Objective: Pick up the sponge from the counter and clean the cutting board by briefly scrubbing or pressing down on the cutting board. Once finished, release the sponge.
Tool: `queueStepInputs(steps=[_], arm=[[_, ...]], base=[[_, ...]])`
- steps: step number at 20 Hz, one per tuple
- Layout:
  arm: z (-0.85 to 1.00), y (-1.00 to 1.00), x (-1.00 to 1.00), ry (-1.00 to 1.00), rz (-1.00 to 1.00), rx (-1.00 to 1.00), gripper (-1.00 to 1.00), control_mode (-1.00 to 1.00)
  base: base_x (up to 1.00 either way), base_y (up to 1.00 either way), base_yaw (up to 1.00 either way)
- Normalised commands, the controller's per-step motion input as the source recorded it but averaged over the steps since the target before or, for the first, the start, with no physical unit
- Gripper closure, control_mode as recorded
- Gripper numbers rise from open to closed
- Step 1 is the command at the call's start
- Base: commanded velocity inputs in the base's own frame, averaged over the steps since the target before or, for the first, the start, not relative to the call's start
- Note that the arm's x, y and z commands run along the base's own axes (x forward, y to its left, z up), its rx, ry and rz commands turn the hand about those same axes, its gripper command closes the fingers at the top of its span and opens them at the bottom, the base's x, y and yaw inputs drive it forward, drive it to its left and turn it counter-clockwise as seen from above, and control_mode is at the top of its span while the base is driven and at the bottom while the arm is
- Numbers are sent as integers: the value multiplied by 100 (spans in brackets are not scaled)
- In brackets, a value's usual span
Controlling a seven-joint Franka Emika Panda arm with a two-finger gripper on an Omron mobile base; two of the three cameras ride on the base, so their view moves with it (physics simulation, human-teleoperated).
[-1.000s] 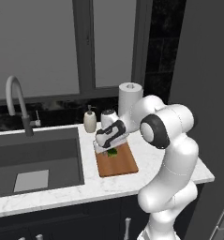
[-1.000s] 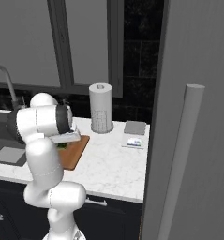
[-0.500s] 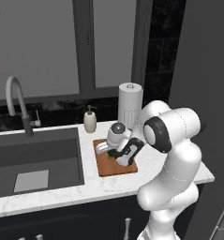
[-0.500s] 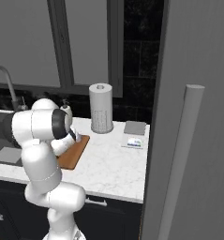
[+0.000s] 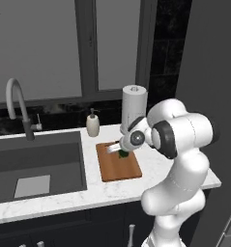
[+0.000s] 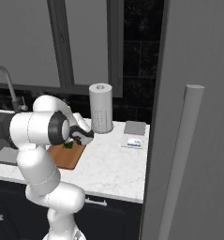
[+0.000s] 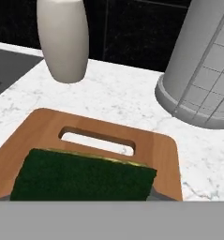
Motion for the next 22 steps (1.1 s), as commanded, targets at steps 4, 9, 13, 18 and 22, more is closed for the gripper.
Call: queueStepInputs(steps=[4,9,13,18,22], arm=[[-100,-19,-79,-49,-6,13,100,-100],[-100,-33,-100,-55,-1,14,100,-100],[-79,-50,-88,-30,-3,19,100,-100],[-33,-30,-36,20,-4,9,100,-100],[-83,-33,-22,34,-2,5,100,-100]], base=[[0,0,0],[0,0,0],[0,0,0],[0,0,0],[0,0,0]])
